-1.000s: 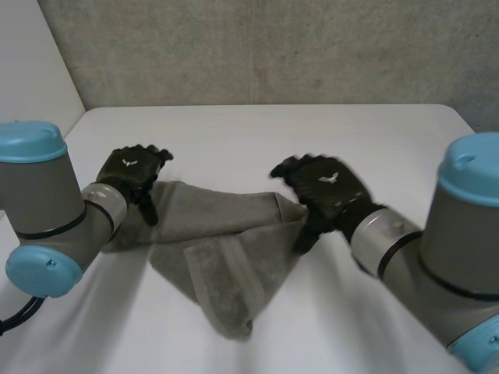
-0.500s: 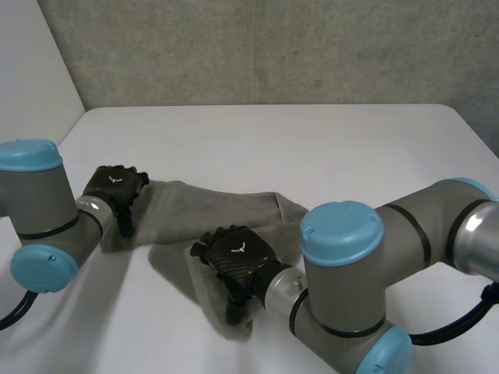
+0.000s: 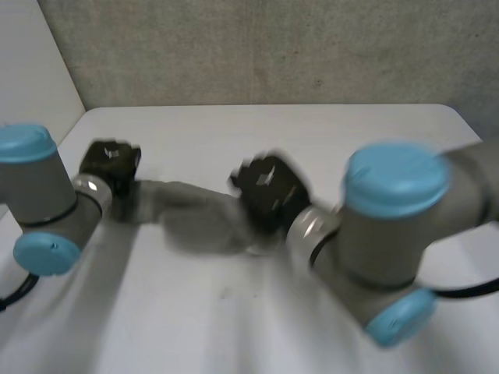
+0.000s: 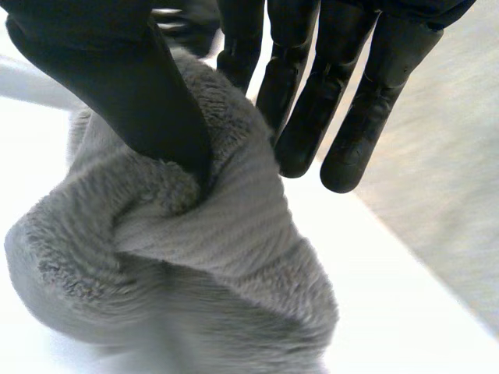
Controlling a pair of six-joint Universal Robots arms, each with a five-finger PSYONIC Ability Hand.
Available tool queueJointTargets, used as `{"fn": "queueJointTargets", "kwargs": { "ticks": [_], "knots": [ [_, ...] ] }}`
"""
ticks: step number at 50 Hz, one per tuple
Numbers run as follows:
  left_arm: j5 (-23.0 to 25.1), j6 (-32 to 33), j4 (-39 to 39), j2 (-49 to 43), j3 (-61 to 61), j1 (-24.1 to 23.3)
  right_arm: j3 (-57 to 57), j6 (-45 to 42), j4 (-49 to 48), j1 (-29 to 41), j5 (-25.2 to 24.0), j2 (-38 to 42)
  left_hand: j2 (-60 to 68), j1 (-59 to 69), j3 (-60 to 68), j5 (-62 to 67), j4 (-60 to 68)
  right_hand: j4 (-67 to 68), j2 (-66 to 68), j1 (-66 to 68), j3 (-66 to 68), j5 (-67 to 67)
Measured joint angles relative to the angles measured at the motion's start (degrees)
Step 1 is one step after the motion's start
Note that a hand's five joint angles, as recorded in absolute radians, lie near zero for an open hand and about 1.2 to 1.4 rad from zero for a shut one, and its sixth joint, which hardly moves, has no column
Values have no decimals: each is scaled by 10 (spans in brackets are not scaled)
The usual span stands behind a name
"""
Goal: Fold the towel.
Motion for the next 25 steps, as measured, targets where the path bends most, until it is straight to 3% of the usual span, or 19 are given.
{"fn": "queueJointTargets", "kwargs": {
  "ticks": [9, 15, 24, 25],
  "knots": [
    [-24, -29, 24, 42, 118, -35, -126, -52, -6, -112, 11, -68, 6, 3, 7, 4, 6, 2, 0, 11, 5, 14],
    [-73, -65, 28, 76, 171, -67, -179, -47, -25, -163, 1, -76, 6, 5, 8, 4, 8, 2, 0, 11, 5, 17],
    [-91, -69, 23, 91, 51, -77, -88, -38, -32, -206, -6, -69, 7, 5, 8, 5, 8, 2, 0, 11, 5, 19],
    [-90, -68, 23, 92, -1, -78, -39, -37, -30, -223, -7, -64, 7, 5, 8, 5, 8, 2, 0, 11, 6, 19]
  ]
}}
